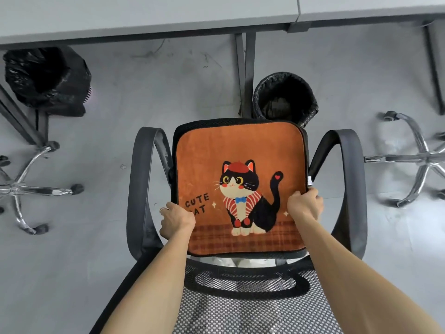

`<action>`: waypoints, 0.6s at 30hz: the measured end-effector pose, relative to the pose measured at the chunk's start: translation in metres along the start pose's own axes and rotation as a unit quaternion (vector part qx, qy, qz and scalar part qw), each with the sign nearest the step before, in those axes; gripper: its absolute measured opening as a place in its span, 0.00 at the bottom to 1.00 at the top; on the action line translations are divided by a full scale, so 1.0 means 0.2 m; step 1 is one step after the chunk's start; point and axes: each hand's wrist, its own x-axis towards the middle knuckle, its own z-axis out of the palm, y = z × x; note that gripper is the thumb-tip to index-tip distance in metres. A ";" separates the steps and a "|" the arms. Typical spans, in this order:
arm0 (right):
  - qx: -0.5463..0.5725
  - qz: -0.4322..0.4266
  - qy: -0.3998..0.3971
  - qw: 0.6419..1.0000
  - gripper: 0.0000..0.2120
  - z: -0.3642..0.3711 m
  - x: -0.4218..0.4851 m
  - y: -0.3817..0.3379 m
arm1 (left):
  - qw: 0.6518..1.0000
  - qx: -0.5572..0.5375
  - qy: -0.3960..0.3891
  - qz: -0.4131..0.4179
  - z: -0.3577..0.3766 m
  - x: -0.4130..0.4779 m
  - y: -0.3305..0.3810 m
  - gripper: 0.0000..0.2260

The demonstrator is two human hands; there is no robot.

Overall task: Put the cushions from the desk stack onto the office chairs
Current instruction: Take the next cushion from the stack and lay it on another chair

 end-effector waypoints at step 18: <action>-0.280 -0.293 -0.068 0.912 0.41 0.20 0.02 0.07 | 0.851 0.227 0.131 0.455 0.22 0.26 0.12 0.36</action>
